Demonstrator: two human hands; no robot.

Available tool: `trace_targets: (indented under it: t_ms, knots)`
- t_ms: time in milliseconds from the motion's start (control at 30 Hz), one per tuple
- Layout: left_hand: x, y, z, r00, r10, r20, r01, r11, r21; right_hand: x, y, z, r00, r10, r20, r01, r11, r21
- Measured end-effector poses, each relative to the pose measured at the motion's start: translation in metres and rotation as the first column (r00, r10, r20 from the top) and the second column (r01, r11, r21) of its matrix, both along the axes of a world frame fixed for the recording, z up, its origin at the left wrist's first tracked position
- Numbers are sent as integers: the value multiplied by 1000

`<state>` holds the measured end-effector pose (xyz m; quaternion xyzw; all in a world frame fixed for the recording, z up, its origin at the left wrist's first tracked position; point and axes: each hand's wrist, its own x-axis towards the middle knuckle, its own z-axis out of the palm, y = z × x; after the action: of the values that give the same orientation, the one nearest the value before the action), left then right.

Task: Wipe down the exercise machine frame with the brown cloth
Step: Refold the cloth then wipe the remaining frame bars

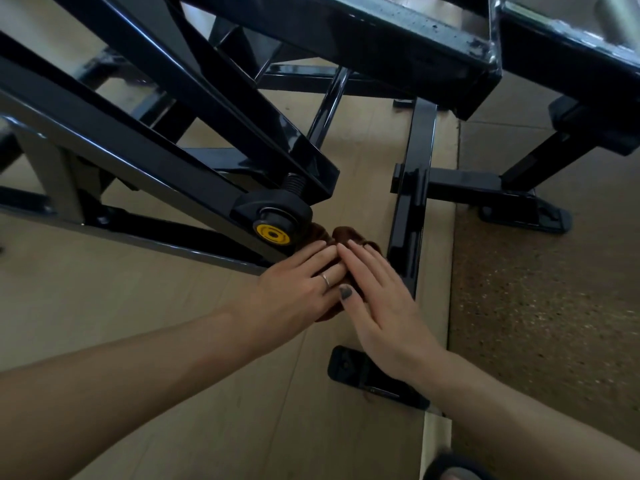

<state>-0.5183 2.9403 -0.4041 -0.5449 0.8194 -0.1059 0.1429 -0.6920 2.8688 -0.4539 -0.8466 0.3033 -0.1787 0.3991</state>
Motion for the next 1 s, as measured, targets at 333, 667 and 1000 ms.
trace_targets:
  t_ms: [333, 667, 1000]
  knots:
    - [50, 26, 54, 968, 35, -249, -111, 948, -298, 23, -15, -20, 1000, 9, -27, -11, 994, -110]
    - [66, -1, 35, 845, 336, -416, -459, 855, -241, 47, -26, -33, 996, -68, -53, 19, 772, -636]
    - [68, -5, 20, 849, 185, -494, -414, 814, -408, 7, -37, -26, 978, -143, 149, 186, 923, -337]
